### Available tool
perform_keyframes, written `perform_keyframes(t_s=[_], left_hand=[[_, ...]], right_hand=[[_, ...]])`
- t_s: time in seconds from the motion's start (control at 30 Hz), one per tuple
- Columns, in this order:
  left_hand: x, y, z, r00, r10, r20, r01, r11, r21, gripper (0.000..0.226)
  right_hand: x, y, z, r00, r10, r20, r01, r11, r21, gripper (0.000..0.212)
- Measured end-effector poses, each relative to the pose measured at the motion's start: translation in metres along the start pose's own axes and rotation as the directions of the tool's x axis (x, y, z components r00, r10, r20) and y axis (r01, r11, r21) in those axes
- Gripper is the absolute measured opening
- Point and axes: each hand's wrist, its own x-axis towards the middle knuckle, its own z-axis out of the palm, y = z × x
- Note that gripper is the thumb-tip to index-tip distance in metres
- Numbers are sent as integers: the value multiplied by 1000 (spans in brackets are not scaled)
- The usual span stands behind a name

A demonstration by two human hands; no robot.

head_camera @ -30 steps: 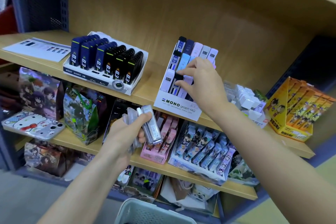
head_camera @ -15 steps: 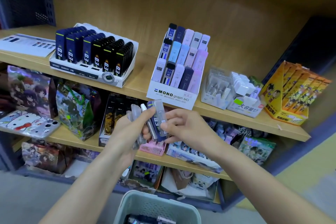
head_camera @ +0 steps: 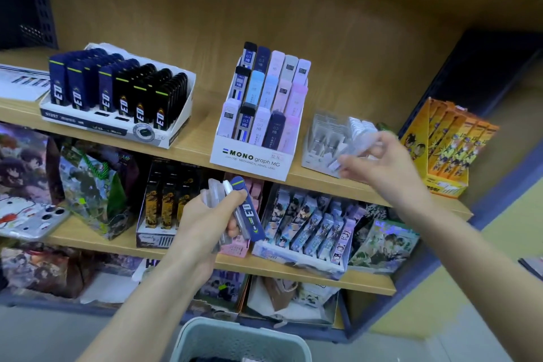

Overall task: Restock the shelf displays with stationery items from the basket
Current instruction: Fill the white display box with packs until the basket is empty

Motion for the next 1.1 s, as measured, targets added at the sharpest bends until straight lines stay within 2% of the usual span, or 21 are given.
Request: perform_keyframes(t_s=[0.1, 0.23, 0.43, 0.57, 0.77, 0.87, 0.97, 1.0, 1.03, 1.1], left_hand=[[-1, -3, 6, 1000, -19, 1, 19, 1000, 14, 19], [0, -7, 13, 999, -31, 10, 31, 999, 16, 15], [3, -9, 17, 999, -47, 15, 47, 998, 33, 15], [4, -8, 17, 999, -50, 14, 50, 998, 28, 17], [7, -8, 16, 999, -47, 20, 47, 999, 2, 20], [8, -8, 16, 999, -44, 20, 44, 999, 12, 20], [8, -7, 16, 999, -44, 19, 44, 999, 13, 21], [8, -7, 16, 999, -44, 20, 44, 999, 12, 22], [8, -6, 16, 999, -44, 20, 44, 999, 13, 22], [8, -6, 16, 999, -41, 19, 41, 999, 15, 22]], right_hand=[[22, -4, -19, 983, -150, -108, 134, 980, -146, 36], [48, -2, -20, 956, -248, -153, 200, 940, -276, 11], [66, -3, 5, 911, -411, -34, 353, 820, -450, 7], [74, 4, 11, 920, -388, 58, 363, 784, -503, 17], [73, 13, 16, 894, -442, 77, 392, 685, -614, 20], [70, 21, 18, 843, -528, 102, 450, 589, -671, 23], [64, 26, 21, 796, -597, 104, 449, 466, -763, 27], [59, 26, 23, 793, -603, 83, 438, 471, -766, 29], [50, 25, 25, 807, -588, 55, 431, 524, -735, 30], [26, 21, 32, 877, -479, 39, 412, 707, -575, 21]])
